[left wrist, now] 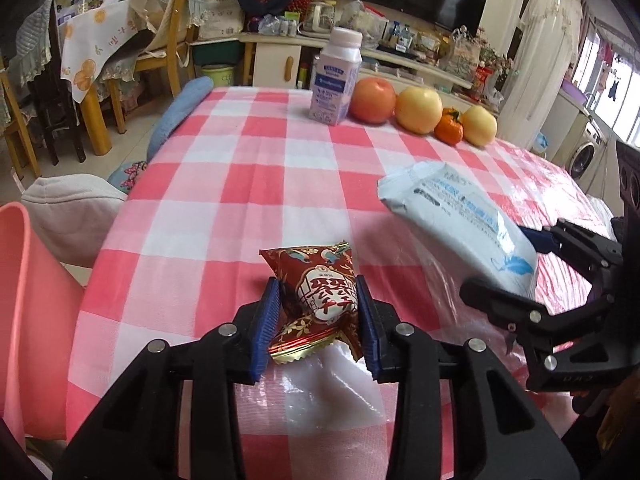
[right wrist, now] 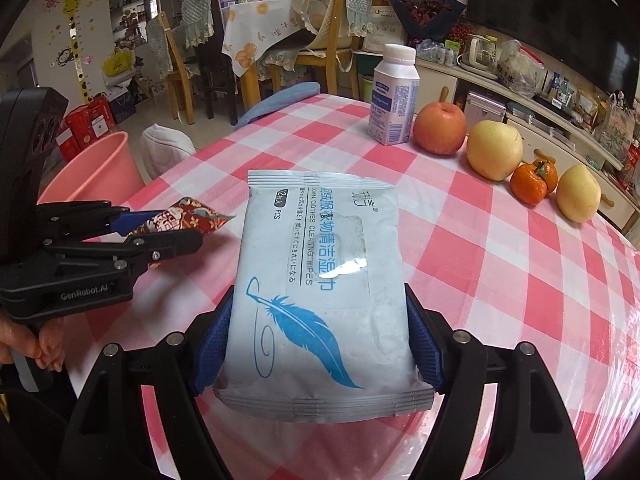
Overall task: Collect trash
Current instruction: 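Carry the wrapper and wipes pouch over the pink bucket and open both tools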
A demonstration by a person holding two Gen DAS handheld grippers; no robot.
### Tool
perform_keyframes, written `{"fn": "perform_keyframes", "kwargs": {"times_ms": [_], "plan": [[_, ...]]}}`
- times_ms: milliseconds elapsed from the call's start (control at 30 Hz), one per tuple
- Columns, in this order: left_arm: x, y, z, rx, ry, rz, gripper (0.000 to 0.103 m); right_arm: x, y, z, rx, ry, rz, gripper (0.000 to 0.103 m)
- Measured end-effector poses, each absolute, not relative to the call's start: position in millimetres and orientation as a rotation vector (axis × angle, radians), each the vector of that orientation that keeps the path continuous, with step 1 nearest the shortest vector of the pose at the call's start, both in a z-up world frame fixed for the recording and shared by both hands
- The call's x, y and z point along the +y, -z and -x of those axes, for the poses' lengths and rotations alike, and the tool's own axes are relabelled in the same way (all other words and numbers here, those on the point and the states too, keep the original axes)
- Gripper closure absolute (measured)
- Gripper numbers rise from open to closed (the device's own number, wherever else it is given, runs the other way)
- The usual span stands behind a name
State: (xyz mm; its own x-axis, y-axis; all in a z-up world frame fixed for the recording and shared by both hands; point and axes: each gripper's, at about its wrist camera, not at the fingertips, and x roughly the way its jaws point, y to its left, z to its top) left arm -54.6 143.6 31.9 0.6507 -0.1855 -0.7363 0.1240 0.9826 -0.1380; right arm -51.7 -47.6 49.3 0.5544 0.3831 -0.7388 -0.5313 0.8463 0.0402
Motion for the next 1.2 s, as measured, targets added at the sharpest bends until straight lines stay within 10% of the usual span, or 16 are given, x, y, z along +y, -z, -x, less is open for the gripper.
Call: {"fn": "perform_keyframes", "kwargs": {"times_ms": [1200], "plan": [[339.0, -84.3, 126.2, 0.486, -0.439, 0.478, 0.064, 151.3, -128.2, 104.7, 0.662, -0.776, 0.407, 0.027]]}}
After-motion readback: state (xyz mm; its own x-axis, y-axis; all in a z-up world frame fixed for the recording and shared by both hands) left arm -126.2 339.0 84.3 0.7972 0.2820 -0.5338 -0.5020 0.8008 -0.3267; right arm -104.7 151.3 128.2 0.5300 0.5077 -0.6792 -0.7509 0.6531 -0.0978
